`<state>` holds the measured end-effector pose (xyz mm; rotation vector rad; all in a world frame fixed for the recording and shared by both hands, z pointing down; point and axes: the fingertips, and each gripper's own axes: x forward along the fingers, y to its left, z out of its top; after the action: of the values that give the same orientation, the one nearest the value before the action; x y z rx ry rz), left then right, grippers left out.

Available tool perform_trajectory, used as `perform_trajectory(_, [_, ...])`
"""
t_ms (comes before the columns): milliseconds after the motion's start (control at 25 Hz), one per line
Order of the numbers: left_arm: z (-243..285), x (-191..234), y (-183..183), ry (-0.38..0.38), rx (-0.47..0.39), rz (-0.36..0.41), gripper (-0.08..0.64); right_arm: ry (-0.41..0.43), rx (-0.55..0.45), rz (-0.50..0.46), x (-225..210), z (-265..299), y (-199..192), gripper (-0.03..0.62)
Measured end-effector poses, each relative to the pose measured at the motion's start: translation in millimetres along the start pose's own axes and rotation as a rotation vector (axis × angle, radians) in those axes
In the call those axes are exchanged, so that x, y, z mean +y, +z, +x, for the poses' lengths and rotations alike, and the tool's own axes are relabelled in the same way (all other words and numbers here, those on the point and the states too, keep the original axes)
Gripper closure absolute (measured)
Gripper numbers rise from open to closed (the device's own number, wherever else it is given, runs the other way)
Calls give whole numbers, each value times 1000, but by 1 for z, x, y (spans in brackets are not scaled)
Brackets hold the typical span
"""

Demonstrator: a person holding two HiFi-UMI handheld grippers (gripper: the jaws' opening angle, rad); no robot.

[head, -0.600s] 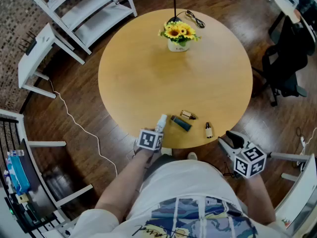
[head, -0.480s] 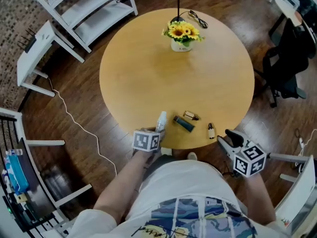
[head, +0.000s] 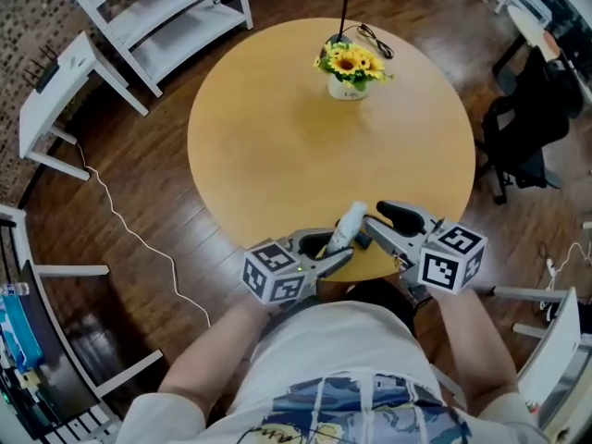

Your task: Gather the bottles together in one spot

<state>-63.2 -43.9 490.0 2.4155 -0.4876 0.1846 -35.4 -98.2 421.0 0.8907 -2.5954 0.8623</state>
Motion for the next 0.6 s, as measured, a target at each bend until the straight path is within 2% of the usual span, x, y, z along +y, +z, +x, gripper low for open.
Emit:
perform_trajectory(160, [2, -15, 7, -87, -38, 35, 371, 124, 23, 71, 18, 20, 7, 388])
perform_trajectory(240, [4, -16, 10, -105, -57, 37, 371, 167, 28, 86, 21, 22, 10, 442])
perform_trajectory(320, [7, -12, 11, -95, -67, 39, 370, 177, 37, 83, 18, 23, 11, 446])
perform_trajectory(480, [18, 4, 11, 9, -53, 81, 353, 201, 91, 4, 15, 26, 10, 454])
perform_trajectory(600, [16, 33, 18, 175, -34, 107, 341, 180, 97, -85, 0, 33, 20, 454])
